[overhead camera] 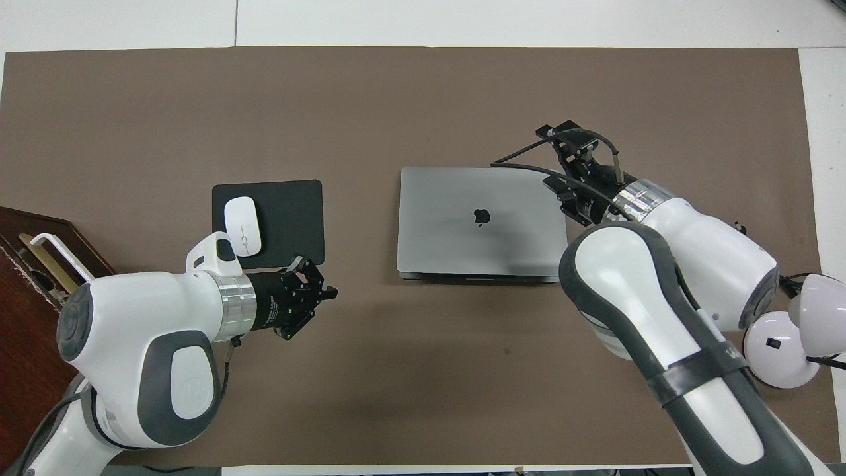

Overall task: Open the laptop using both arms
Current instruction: 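Move the left gripper toward the laptop while the right gripper approaches its lid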

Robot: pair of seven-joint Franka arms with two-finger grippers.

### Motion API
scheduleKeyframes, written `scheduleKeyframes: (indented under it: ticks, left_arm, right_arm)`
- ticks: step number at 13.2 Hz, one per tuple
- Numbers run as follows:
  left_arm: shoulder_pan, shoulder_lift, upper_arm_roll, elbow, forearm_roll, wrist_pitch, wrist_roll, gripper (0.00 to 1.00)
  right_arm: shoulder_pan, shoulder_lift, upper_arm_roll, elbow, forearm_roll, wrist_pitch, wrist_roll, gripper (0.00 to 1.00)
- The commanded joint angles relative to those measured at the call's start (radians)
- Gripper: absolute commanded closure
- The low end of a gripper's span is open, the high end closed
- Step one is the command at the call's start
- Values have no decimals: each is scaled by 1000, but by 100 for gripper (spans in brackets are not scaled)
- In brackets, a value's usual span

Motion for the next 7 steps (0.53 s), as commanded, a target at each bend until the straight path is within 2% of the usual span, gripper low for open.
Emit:
scheduleKeyframes:
  ticks: [1, 3, 7]
  left_arm:
    - [-16, 52, 14, -12, -195, 64, -133, 100]
    - [-34, 85, 12, -26, -287, 144, -142, 100]
    - [-39, 157, 12, -43, -672, 208, -141, 100]
  right_arm:
    - [-39, -116, 87, -92, 17, 60, 5, 0]
    - [-46, -159, 121, -142, 19, 108, 10, 0]
    - [-58, -229, 185, -225, 22, 161, 11, 0]
